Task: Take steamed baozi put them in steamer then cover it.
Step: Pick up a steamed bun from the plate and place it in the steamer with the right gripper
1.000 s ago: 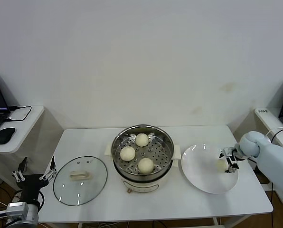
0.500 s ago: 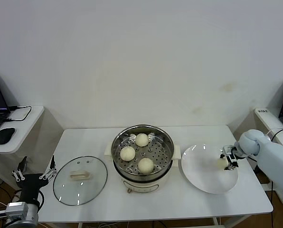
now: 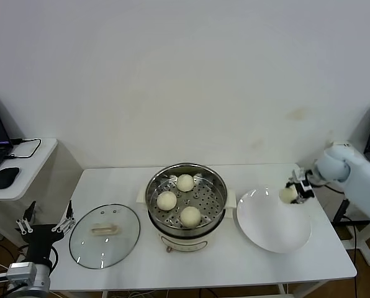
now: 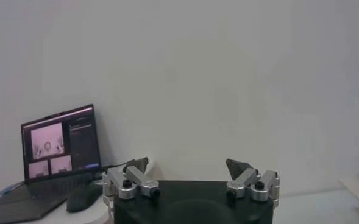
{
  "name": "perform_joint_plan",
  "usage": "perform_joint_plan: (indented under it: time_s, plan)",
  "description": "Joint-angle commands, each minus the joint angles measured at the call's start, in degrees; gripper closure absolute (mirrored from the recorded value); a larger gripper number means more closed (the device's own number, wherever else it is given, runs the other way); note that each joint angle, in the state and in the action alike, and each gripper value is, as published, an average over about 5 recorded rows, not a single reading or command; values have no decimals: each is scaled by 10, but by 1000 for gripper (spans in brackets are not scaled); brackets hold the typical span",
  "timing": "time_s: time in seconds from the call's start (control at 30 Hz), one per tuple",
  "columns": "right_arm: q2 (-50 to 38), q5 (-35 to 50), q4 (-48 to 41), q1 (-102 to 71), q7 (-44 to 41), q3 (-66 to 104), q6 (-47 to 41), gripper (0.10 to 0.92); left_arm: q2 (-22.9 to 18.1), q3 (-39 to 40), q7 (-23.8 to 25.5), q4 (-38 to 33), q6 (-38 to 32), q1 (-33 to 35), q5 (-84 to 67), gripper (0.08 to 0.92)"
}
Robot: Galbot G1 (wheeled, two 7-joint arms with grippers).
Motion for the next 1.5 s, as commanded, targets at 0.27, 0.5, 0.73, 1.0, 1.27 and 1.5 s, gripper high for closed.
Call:
perform_joint_plan:
  time_s: [0.27, 0.5, 0.73, 1.0, 1.27, 1.5]
  plan:
    - [106, 252, 123, 286, 47, -192, -141, 428, -2, 4, 0, -4, 1, -3, -1, 177]
    - [187, 314, 121, 264, 91, -208, -208, 423, -7, -1, 1, -5, 0, -3, -1, 177]
    - [223, 322, 115, 217, 111, -225, -244, 423, -12, -5, 1, -3, 0, -2, -2, 177]
    - [248, 288, 93, 166, 123, -236, -261, 423, -14, -4, 1, 0, 0, -4, -3, 177]
    - [249, 264, 82, 147, 125, -236, -269, 423, -13, -5, 0, 3, -1, -4, -5, 177]
    - [237, 253, 83, 145, 122, -237, -272, 423, -14, -3, 0, 2, -1, -5, -5, 177]
